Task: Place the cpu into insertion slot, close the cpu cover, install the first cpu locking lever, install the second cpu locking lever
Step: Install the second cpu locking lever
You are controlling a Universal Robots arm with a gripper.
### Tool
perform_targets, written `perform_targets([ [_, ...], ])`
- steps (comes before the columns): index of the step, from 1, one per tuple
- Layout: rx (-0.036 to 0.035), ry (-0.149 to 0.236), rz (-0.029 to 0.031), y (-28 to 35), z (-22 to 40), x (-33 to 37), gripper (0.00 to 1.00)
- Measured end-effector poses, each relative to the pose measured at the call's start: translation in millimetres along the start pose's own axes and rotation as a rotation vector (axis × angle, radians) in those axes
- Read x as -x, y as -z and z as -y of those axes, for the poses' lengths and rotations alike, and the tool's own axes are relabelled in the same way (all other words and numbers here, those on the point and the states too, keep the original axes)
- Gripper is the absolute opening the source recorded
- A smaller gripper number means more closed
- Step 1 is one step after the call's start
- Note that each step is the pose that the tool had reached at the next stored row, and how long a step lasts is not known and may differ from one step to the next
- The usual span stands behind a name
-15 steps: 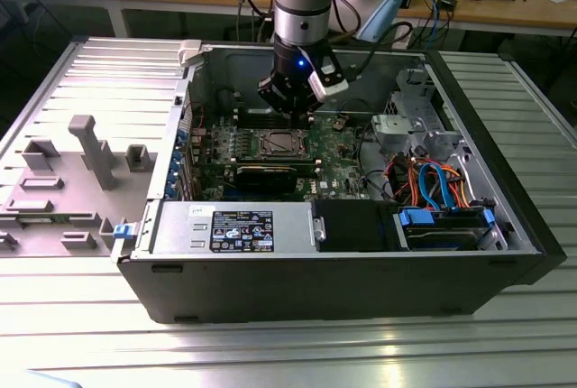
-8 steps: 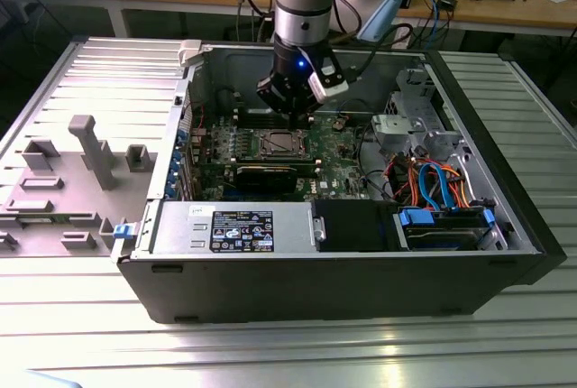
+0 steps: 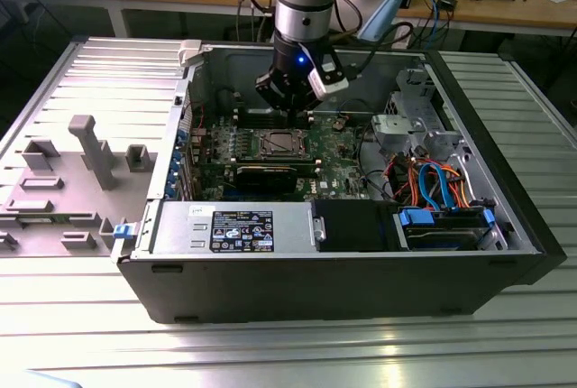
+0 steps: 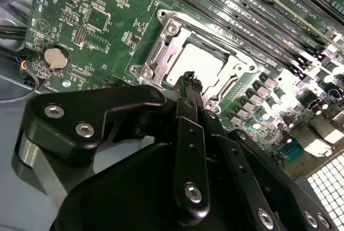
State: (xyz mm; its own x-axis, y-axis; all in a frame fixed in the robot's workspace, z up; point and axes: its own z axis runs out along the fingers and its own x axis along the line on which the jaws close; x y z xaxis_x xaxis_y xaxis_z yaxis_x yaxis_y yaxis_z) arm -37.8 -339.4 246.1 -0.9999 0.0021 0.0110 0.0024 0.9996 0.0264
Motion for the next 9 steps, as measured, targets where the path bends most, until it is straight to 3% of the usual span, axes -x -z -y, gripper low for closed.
perform_targets([
  [9, -0.0002, 0.001, -0.0013, -0.8, 12.0, -0.7, 0.11],
])
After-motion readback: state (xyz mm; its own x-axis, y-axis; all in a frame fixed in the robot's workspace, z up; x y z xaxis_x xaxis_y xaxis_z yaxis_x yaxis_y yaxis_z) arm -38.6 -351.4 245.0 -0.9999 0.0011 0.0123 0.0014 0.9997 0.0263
